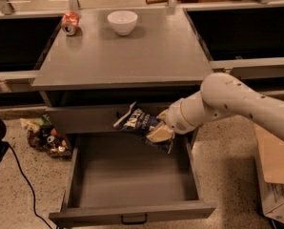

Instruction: Place blue chip bag into middle drawer

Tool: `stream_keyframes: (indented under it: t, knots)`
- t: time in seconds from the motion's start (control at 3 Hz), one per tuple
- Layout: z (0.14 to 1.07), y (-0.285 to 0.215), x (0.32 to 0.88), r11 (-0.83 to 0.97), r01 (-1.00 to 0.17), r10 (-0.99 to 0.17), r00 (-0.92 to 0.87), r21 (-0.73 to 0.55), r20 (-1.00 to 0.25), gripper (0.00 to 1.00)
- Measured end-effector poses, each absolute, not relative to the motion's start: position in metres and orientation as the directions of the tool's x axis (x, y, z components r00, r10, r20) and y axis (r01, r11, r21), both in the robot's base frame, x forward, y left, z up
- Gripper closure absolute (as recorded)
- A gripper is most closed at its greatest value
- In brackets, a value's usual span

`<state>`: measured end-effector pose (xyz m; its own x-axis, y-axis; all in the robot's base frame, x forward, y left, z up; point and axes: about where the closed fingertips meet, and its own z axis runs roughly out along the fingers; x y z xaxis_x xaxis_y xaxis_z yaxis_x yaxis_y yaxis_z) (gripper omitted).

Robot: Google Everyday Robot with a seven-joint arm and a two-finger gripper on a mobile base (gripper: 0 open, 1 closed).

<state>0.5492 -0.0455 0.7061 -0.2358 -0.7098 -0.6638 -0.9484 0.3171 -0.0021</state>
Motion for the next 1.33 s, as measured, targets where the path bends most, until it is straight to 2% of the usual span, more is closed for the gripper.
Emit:
stream_keyframes:
  t: [0.67,1.33]
  knots:
    - [0.573,-0.072,0.531,0.404,-0.888,-0.646,-0.447,0.220,-0.619,1.00]
    - [0.536,-0.077,0.537,0.417,-0.882,-0.648,-0.456,0.217,-0.610,1.00]
